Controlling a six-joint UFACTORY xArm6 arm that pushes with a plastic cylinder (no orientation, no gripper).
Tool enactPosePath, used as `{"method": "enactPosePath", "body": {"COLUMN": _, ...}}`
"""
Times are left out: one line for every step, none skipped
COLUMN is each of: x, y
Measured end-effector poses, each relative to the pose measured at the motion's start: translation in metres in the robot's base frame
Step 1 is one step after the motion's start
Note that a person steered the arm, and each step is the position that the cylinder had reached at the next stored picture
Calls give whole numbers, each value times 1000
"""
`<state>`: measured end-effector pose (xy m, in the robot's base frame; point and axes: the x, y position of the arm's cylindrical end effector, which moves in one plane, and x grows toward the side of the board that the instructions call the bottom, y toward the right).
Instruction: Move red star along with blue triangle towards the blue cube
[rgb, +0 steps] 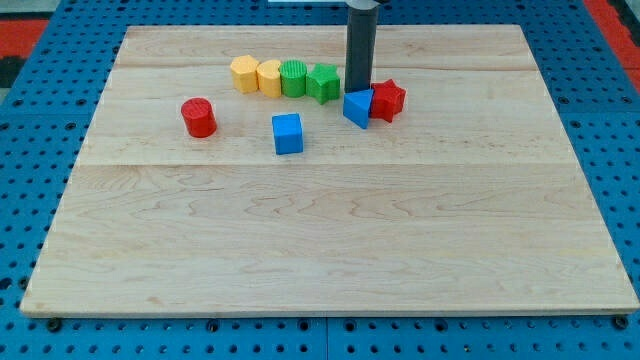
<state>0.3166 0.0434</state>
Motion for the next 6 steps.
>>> {"method": "enactPosePath", "body": {"x": -30, "y": 33}}
{"method": "enactPosePath", "body": {"x": 10, "y": 81}}
{"method": "enactPosePath", "body": {"x": 24, "y": 40}}
{"method": "enactPosePath", "body": {"x": 24, "y": -34}}
{"method": "enactPosePath", "body": {"x": 22, "y": -20}}
{"method": "enactPosePath", "body": {"x": -18, "y": 24}}
